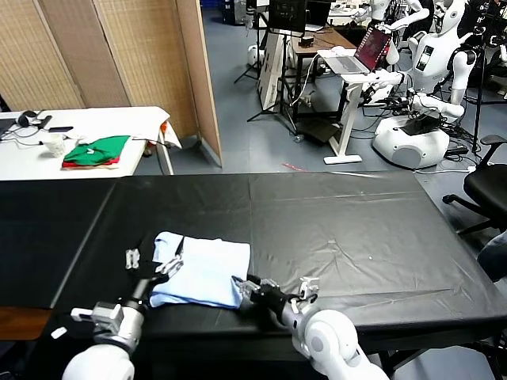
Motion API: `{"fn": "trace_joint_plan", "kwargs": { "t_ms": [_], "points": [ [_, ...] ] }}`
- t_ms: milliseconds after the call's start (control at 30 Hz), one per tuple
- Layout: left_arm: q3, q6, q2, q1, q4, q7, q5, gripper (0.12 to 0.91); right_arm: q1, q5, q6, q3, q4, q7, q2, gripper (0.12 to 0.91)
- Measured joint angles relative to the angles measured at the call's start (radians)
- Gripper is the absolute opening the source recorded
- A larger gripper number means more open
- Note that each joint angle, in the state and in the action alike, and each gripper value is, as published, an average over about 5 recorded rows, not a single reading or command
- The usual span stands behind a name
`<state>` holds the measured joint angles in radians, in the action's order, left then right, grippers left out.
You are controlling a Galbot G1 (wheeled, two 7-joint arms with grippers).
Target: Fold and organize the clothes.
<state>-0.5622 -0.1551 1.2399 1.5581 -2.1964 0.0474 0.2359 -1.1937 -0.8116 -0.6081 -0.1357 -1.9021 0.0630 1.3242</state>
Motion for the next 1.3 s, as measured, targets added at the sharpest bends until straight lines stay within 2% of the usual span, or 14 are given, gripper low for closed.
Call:
{"fn": "trace_joint_plan", "kwargs": {
  "t_ms": [167, 267, 400, 533, 733, 833, 1033, 1167, 1233, 1300],
  "points": [
    [-0.025, 0.008, 0.01, 0.021, -0.015, 0.0, -0.005, 0.907, 0.005, -0.004, -0.015, -0.012, 0.0, 0.014, -0.008, 0.234],
    [-0.033, 0.014, 0.016, 0.029, -0.019, 0.0, -0.008, 0.907, 0.005, -0.008, -0.044, -0.027, -0.012, 0.022, -0.02, 0.146],
    [-0.043, 0.021, 0.027, 0.042, -0.02, 0.001, -0.008, 0.907, 0.0, -0.012, -0.099, -0.063, -0.044, 0.042, -0.053, 0.141],
    [-0.048, 0.025, 0.036, 0.049, -0.011, 0.003, -0.005, 0.907, -0.003, -0.002, -0.128, -0.128, -0.085, 0.067, -0.112, 0.141],
    [-0.045, 0.015, 0.037, 0.048, -0.002, 0.019, 0.005, 0.907, -0.009, 0.043, -0.128, -0.237, -0.12, 0.06, -0.2, 0.143],
    [-0.044, 0.023, 0.03, 0.052, 0.0, 0.025, 0.02, 0.907, -0.024, 0.071, -0.128, -0.273, -0.138, 0.049, -0.224, 0.212],
    [-0.045, 0.075, 0.011, 0.071, 0.01, 0.025, 0.049, 0.907, -0.087, 0.143, -0.128, -0.319, -0.199, 0.024, -0.231, 0.566],
    [-0.038, 0.051, 0.001, 0.091, 0.001, 0.034, 0.058, 0.907, -0.153, 0.21, -0.125, -0.341, -0.248, 0.022, -0.219, 0.809],
    [-0.034, 0.038, -0.006, 0.105, -0.011, 0.042, 0.062, 0.907, -0.197, 0.26, -0.095, -0.347, -0.273, 0.026, -0.21, 0.869],
    [-0.033, 0.032, -0.013, 0.124, -0.022, 0.044, 0.064, 0.907, -0.249, 0.316, -0.031, -0.347, -0.298, 0.033, -0.2, 0.899]
  ]
}}
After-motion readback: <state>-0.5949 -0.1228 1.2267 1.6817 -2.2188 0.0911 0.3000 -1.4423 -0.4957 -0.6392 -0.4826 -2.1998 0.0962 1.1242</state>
